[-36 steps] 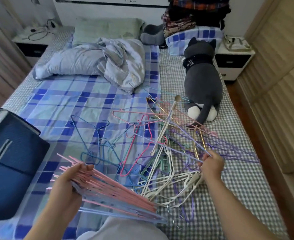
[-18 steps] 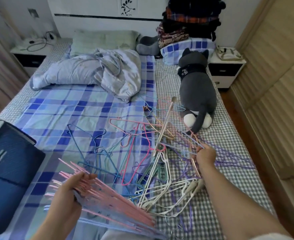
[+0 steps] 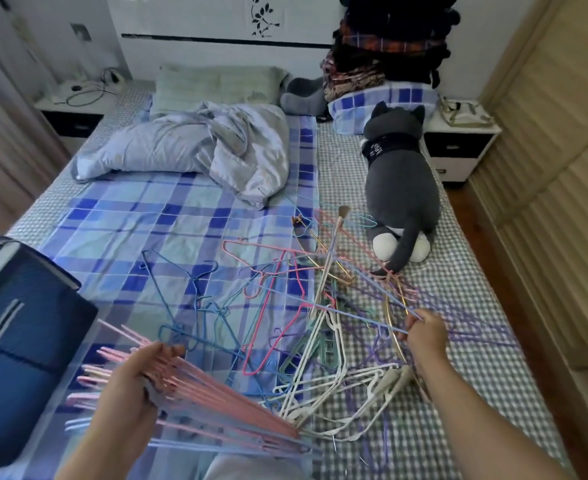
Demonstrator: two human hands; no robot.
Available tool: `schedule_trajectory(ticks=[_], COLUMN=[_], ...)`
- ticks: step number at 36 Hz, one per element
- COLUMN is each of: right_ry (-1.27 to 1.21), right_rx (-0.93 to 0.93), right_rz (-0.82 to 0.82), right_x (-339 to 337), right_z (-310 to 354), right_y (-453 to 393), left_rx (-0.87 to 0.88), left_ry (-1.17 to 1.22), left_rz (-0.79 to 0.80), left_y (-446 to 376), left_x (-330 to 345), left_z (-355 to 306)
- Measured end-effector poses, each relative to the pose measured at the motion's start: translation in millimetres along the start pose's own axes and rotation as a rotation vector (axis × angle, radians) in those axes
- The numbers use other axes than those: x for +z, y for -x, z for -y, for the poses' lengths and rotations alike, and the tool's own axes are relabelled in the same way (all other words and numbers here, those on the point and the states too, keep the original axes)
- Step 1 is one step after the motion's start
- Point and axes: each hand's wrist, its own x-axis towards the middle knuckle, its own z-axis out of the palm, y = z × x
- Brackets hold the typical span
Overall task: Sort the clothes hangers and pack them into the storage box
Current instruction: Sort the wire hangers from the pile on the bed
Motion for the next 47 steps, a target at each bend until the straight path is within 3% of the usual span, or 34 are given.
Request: schedule_trajectory(ticks=[15, 26, 32, 37, 40, 43, 47], right_ry=[-0.281, -0.227, -0.288, -0.295, -0.366, -0.419, -0.567], right_rx=[0.264, 0.165, 0.18, 0.344, 0.286, 0.279, 0.255], right_rz=[0.29, 0.267, 0.308, 0.43, 0.338, 0.388, 0.209], right_x=[29.0, 53.4, 59.8, 73.9, 99.7, 132.8, 152.7], right_z=[28.6, 70.3, 63.5, 27.5, 64.8, 103.1, 114.6], right_y=[-40.1, -72.2, -70.4, -72.2, -103.5, -120.6, -122.8], left_rx=[-0.02, 0.005, 0.02, 0.009, -0.008, 0.023, 0.04], left_ry=[-0.044, -0.061, -0.042, 0.01, 0.003, -0.036, -0.034], left_rz=[0.023, -0.044, -0.07, -0.092, -0.096, -0.138, -0.18], left_y=[8.0, 5.2, 5.6, 6.8, 6.4, -2.1, -9.8], left_x=[10.5, -10.6, -16.9, -13.1, -8.5, -10.6, -17.9], left_z=[-1.8, -1.5, -0.2, -7.4, -10.8, -12.6, -4.0])
